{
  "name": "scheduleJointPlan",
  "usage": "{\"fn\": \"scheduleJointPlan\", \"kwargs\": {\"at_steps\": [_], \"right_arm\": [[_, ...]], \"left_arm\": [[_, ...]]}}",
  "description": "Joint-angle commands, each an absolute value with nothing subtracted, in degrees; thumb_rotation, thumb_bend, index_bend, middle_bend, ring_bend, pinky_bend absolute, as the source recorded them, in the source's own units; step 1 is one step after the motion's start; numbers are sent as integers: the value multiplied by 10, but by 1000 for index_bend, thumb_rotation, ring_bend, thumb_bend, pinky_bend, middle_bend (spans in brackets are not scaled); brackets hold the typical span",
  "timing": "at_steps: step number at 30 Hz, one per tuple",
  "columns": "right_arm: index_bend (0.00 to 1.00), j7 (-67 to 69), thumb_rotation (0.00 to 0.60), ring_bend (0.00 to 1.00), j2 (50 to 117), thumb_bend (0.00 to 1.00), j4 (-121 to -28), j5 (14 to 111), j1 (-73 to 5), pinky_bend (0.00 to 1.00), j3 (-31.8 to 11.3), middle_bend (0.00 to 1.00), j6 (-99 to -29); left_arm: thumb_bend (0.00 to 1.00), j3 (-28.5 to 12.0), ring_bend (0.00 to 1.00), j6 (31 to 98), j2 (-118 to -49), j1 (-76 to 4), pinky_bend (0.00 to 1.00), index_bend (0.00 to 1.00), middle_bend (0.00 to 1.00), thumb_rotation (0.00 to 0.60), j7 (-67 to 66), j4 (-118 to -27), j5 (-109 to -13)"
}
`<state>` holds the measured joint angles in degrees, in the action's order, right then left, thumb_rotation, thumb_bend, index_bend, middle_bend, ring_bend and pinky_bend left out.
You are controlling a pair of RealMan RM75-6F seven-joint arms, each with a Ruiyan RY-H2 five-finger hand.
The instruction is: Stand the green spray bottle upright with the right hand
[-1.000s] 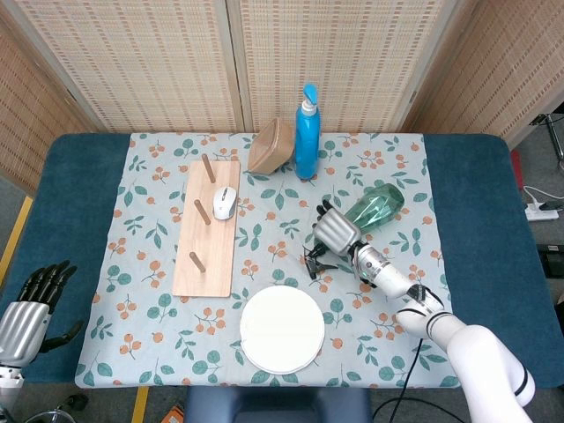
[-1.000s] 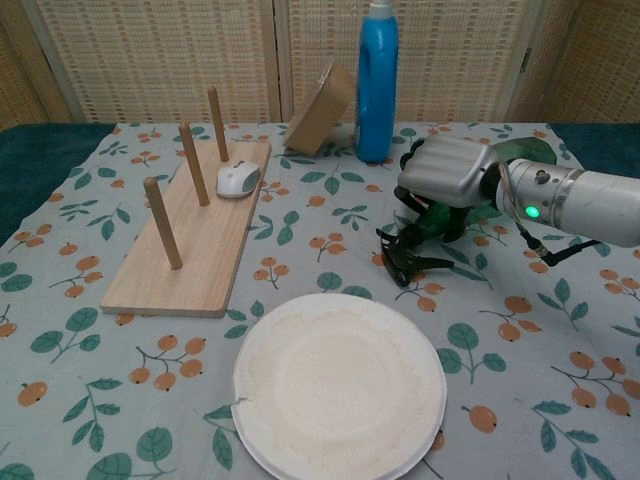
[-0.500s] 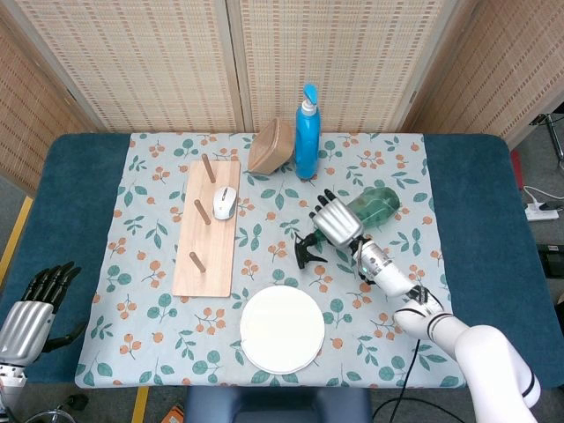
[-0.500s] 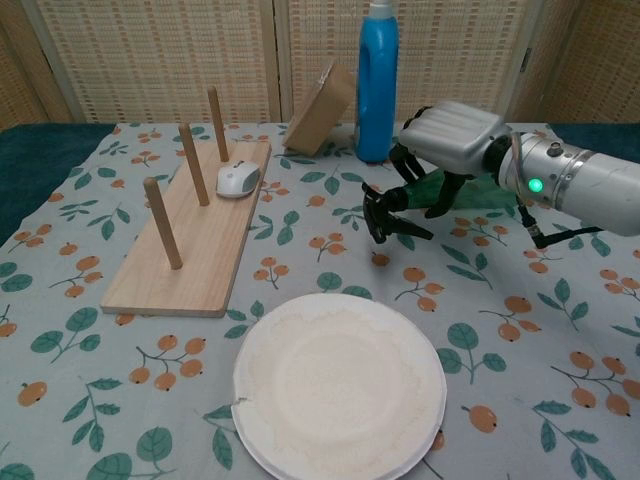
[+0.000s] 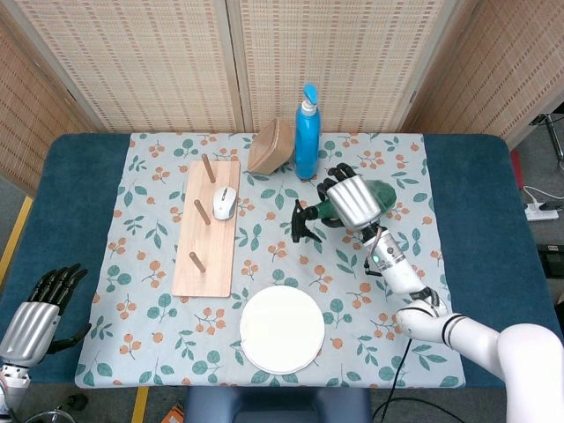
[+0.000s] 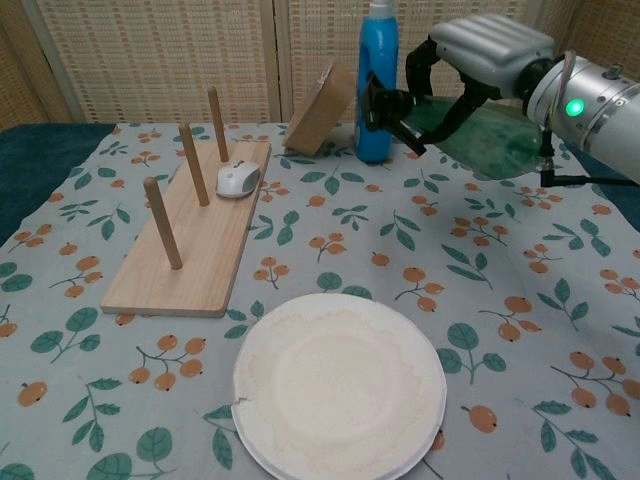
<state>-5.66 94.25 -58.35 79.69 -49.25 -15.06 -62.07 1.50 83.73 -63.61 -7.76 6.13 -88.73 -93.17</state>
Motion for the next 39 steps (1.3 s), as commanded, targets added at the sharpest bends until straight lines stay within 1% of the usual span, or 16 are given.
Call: {"fn": "scheduleJointPlan", "kwargs": {"at_steps": [1,4,9,11,15,21,24,28,33,39], "right_arm": [[758,2,600,274,935,0,-627,783,-479,235,-181,576,-660],[762,60,600,277,943,0,-644,777,-468,235,-197,580,-688],[762,176,600,287,960,0,-651,752,-448,237,-218,581,-706],[760,218,600,291,969,0,-647,738,-441,238,-229,581,-706],[760,319,600,291,974,0,-644,710,-425,239,-242,581,-684],[762,451,600,291,978,1,-602,726,-411,239,-224,581,-647],[762,497,600,291,981,2,-581,740,-409,239,-216,581,-643],[762,530,600,291,989,2,-553,756,-411,240,-208,581,-642],[764,529,600,291,1004,31,-520,768,-418,240,-198,582,-641],[765,529,600,291,1012,36,-501,773,-426,240,-195,582,-638]], "left_arm": [[246,15,0,836,-636,-78,0,0,0,600,62,-886,-930],[246,16,0,834,-636,-79,0,0,0,600,64,-885,-929],[246,15,0,832,-637,-80,0,0,0,600,66,-883,-929],[246,16,0,832,-638,-80,0,0,0,600,66,-882,-928],[246,16,0,828,-639,-82,0,0,0,600,64,-882,-927],[246,16,0,827,-641,-83,0,0,0,600,62,-882,-926],[246,14,0,827,-642,-84,0,0,0,600,58,-884,-924],[246,14,0,829,-644,-84,0,0,0,600,54,-885,-925],[246,11,0,834,-644,-80,0,0,0,600,49,-888,-919],[246,8,0,840,-645,-78,0,0,0,600,53,-885,-916]]}}
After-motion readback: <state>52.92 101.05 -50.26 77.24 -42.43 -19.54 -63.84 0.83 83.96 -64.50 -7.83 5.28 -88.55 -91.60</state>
